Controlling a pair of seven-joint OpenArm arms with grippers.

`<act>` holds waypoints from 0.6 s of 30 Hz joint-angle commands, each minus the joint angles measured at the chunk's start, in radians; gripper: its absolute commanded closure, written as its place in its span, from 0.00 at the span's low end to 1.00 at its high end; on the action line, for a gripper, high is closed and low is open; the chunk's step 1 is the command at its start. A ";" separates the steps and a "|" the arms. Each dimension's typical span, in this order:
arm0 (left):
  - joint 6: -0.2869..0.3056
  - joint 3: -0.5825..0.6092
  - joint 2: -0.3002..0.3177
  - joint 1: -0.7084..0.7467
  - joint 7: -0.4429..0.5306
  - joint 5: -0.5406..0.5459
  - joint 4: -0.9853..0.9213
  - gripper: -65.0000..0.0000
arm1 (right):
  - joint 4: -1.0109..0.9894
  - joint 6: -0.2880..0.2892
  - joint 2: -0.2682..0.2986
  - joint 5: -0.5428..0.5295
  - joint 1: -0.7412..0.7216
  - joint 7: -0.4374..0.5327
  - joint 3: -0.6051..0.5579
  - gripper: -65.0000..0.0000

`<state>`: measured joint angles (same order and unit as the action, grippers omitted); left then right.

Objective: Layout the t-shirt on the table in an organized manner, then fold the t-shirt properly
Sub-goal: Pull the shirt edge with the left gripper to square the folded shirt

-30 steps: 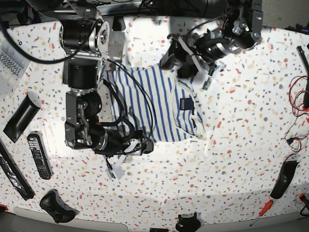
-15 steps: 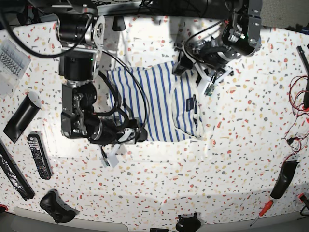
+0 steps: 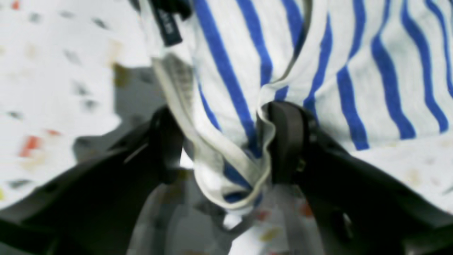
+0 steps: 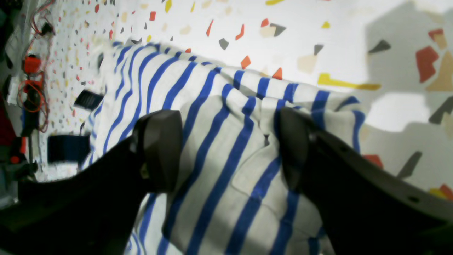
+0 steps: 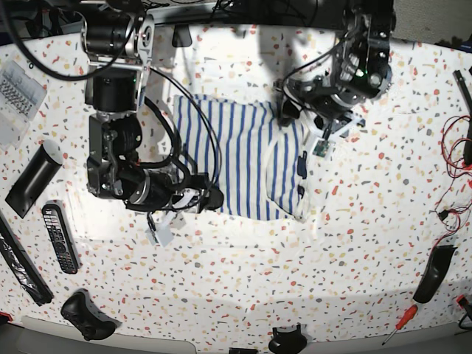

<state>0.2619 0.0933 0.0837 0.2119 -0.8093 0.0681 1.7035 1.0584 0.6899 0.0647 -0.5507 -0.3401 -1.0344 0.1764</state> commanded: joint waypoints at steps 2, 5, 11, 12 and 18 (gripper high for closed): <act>-0.012 -0.001 0.003 -0.040 0.011 -0.054 0.012 0.48 | 0.015 0.008 0.011 -0.005 -0.017 -0.023 -0.002 0.38; -0.012 -0.001 0.003 -0.077 0.011 -0.116 0.011 0.48 | 0.015 0.008 0.020 -0.012 -0.016 -0.057 -0.002 0.38; -0.012 -0.001 0.036 -0.142 0.020 -0.161 0.010 0.48 | 0.051 0.008 0.041 -0.106 0.021 -0.115 -0.002 0.38; -0.012 -0.001 0.043 -0.150 0.020 -0.161 0.008 0.48 | 0.074 0.008 0.041 -0.113 0.041 -0.116 -0.002 0.38; -0.011 -0.001 0.067 -0.179 0.039 -0.139 -0.012 0.48 | 0.278 0.008 0.041 -0.142 0.203 -0.116 -0.045 0.38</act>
<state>0.2546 0.0925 0.1497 0.0490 -0.7921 -0.0753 1.6768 1.3281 0.6930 0.1028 -0.6842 -0.1223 -1.1313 0.1337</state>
